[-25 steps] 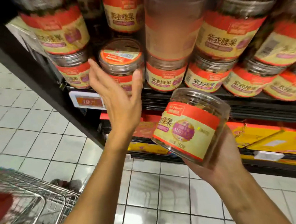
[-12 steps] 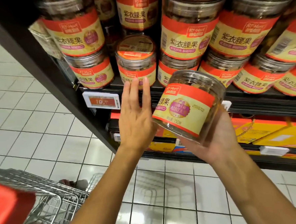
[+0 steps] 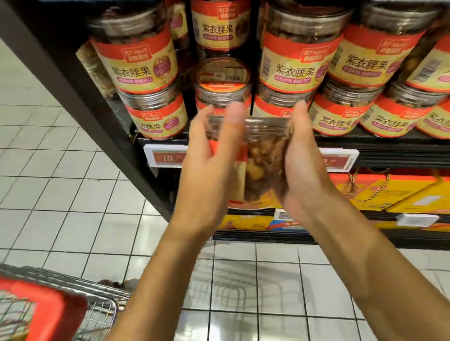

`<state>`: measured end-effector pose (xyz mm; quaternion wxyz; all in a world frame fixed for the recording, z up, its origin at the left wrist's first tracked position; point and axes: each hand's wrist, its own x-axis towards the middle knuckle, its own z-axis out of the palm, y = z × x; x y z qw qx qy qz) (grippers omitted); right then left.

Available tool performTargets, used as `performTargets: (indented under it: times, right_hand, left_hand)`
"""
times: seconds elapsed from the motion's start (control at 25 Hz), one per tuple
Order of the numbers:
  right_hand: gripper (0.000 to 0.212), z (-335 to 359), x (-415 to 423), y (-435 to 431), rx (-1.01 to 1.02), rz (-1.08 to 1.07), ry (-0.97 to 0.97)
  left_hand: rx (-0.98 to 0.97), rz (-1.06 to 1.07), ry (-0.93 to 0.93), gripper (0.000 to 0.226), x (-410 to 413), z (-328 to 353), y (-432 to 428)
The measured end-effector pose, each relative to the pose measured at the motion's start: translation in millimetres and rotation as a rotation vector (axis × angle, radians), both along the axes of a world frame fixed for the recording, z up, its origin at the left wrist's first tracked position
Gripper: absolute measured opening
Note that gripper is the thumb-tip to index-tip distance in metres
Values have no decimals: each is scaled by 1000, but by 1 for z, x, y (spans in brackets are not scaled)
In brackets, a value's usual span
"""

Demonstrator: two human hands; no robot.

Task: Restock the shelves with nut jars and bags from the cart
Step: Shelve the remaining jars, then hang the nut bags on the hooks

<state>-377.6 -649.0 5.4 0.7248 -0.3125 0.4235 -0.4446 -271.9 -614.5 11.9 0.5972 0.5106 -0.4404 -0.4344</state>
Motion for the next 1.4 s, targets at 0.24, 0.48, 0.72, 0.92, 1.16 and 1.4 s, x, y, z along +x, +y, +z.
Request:
performTargets:
  times: [0.24,0.48,0.72,0.92,1.16,1.4]
  right_hand:
    - [59,18,16,11,-227,-125,140]
    - [39,-2,6,76,-829,-230,591]
    - [53,10,9,19,-722,-159,398]
    - [61,9,10,-15,-632,-80,560]
    - [45,0,15,-1,-926,-273,798]
    - [50,0,22,-16,-789,-213,818]
  left_hand:
    - [-117,251,-44,77,6,9,-4]
    - [-258,388,-33,78,-2,27,-20]
    - [-352,176,45,78,6,26,-41]
    - [-290,57,-92,64,22,12,-58]
    - [-384,137,-443,50,30,-21,-28]
    - [-314,161,-551,50,22,-23,-41]
